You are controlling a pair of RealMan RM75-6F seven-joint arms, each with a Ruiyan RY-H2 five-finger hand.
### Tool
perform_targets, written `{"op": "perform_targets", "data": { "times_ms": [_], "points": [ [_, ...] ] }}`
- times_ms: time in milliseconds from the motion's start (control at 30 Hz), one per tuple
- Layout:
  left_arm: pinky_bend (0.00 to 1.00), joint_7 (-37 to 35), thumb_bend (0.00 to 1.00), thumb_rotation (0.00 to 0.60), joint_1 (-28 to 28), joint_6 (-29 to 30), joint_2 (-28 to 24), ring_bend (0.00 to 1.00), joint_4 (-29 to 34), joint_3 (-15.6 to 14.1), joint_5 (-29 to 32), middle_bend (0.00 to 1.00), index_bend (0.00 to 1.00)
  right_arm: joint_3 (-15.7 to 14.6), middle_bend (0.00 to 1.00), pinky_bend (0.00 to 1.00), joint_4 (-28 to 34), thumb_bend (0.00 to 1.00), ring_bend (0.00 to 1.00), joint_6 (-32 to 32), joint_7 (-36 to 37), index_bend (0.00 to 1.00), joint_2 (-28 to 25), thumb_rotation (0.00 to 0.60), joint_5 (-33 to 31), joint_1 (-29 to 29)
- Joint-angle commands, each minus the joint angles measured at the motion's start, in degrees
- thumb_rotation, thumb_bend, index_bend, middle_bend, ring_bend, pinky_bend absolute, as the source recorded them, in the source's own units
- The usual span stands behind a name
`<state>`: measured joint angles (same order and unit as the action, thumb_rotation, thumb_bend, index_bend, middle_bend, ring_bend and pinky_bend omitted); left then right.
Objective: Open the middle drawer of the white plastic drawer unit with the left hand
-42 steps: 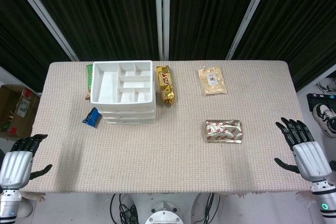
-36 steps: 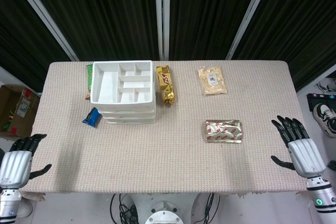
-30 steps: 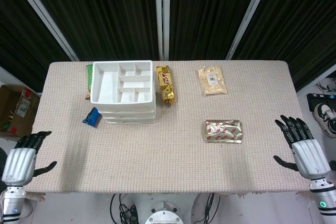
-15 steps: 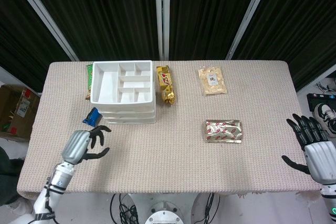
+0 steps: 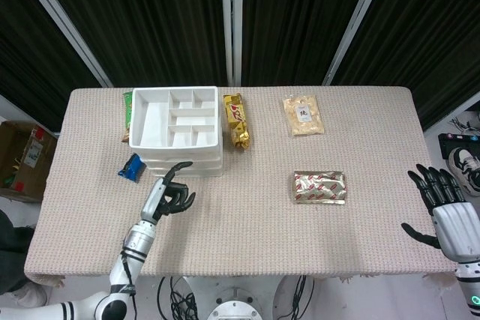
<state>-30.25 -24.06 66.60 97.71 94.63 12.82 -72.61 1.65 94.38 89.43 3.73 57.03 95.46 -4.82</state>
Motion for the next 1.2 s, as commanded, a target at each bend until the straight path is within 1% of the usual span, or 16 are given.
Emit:
{"op": "perform_targets", "data": {
  "times_ms": [33, 200, 400, 500, 633, 833, 1033, 1200],
  "points": [
    [1.0, -1.96, 0.38, 0.6, 0.63, 1.81, 2.99, 0.92, -2.49, 0.94, 0.98, 0.83, 0.17, 0.02, 0.0, 0.0, 0.07, 0.05, 0.0, -0.06, -0.21, 0.0, 0.08, 0.6, -0.21, 0.04],
    [1.0, -5.37, 0.38, 0.6, 1.15, 2.22, 5.6, 0.92, -4.41, 2.22, 2.26, 0.84, 0.17, -0.01, 0.0, 0.0, 0.15, 0.05, 0.0, -0.16, -0.5, 0.0, 0.16, 0.6, -0.58, 0.19],
    [1.0, -7.03, 0.38, 0.6, 1.29, 2.21, 6.74, 0.92, -5.34, 2.79, 2.01, 0.84, 0.17, -0.02, 0.0, 0.0, 0.27, 0.05, 0.0, -0.31, -0.8, 0.0, 0.15, 0.6, -0.83, 0.26],
    [1.0, -9.41, 0.38, 0.6, 1.29, 2.08, 7.55, 0.92, -6.11, 3.38, 1.72, 0.84, 0.17, -0.04, 0.0, 0.0, 0.24, 0.05, 0.0, -0.44, -0.83, 0.0, 0.25, 0.6, -0.98, 0.27],
    [1.0, -14.93, 0.38, 0.6, 0.98, 0.72, 8.31, 0.92, -7.32, 4.14, 0.97, 0.84, 0.17, -0.01, 0.0, 0.0, 0.17, 0.05, 0.0, -0.75, -0.85, 0.0, 0.31, 0.6, -1.36, 0.26],
    [1.0, -22.0, 0.38, 0.6, 0.54, -0.12, 9.5, 0.92, -10.22, 4.69, -0.82, 0.84, 0.21, 0.16, 0.0, 0.0, 0.17, 0.05, 0.0, -0.88, -0.98, 0.0, 0.31, 0.6, -1.89, 0.3],
    [1.0, -23.94, 0.38, 0.6, -0.39, -1.37, 9.61, 0.92, -11.2, 5.62, -0.89, 0.85, 0.25, 0.14, 0.0, 0.0, 0.1, 0.05, 0.0, -1.3, -1.08, 0.0, 0.43, 0.6, -2.15, 0.22],
    [1.0, -24.71, 0.39, 0.6, -0.95, -2.13, 9.52, 0.93, -11.41, 6.49, -0.36, 0.85, 0.33, 0.16, 0.0, 0.0, -0.17, 0.05, 0.0, -1.4, -0.93, 0.0, 0.48, 0.6, -2.49, 0.31]
  ]
}}
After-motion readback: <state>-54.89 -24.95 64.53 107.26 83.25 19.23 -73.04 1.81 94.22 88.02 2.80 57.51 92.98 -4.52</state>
